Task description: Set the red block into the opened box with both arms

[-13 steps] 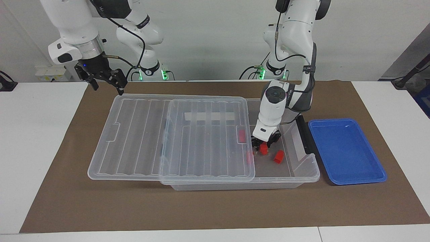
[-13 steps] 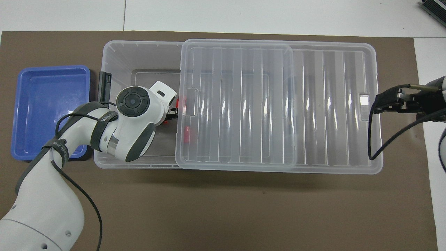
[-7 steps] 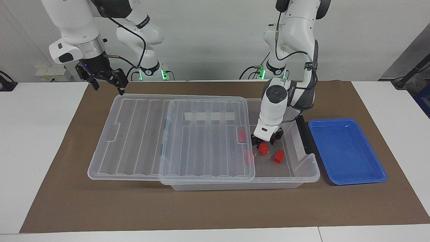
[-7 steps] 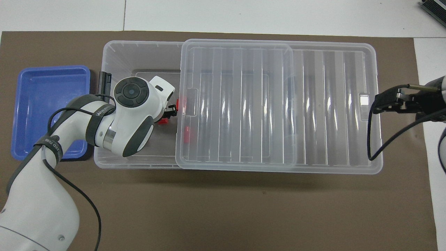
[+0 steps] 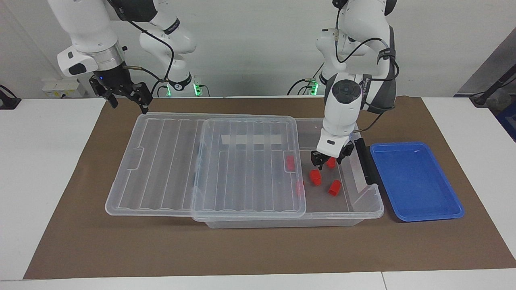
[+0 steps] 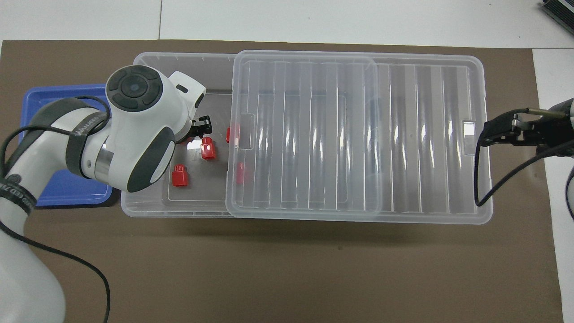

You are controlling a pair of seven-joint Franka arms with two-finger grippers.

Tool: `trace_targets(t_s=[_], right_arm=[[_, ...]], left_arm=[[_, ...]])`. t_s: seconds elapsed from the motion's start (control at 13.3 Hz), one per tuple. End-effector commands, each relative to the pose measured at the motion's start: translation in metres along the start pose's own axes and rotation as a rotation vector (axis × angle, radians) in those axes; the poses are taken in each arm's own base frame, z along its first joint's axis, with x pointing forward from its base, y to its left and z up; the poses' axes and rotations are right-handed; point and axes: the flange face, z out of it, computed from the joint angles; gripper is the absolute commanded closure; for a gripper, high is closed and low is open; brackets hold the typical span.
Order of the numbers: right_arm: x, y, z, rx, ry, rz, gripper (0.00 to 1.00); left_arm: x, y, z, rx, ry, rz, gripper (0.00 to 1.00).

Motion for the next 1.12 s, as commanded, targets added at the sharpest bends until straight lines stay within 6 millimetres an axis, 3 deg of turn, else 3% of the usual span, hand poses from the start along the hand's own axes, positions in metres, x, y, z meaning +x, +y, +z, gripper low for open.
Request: trace_targets(t_s=[0.0, 0.3, 0.52, 0.6, 0.67, 0.75, 1.05], right_arm=[[-0.004, 0.002, -0.003, 0.017, -0.006, 0.006, 0.00], [-0.004, 0.003, -0.003, 0.017, -0.006, 0.007, 0.00], [-0.004, 0.002, -0.003, 0.017, -0.006, 0.006, 0.00], [-0.004, 0.002, -0.002, 0.016, -0.007, 0.006, 0.00], [-0.004, 0.002, -0.002, 0.016, -0.007, 0.006, 0.00], [-0.004, 0.002, -0.003, 0.017, -0.006, 0.006, 0.00], [-0.004, 0.002, -0.003, 0.017, -0.006, 0.006, 0.00]], left_arm=[[0.016, -0.016, -0.044, -0.031, -0.028, -0.064, 0.21], [0.035, -0.070, -0.095, -0.008, -0.047, -0.130, 0.21], [0.040, -0.132, -0.126, -0.019, -0.047, -0.043, 0.21], [0.042, -0.161, -0.136, -0.037, -0.052, -0.011, 0.18], [0.040, -0.182, -0.146, -0.047, -0.044, 0.034, 0.00], [0.037, -0.195, -0.153, -0.047, -0.038, 0.056, 0.00], [0.035, -0.203, -0.158, -0.047, -0.023, 0.039, 0.00]])
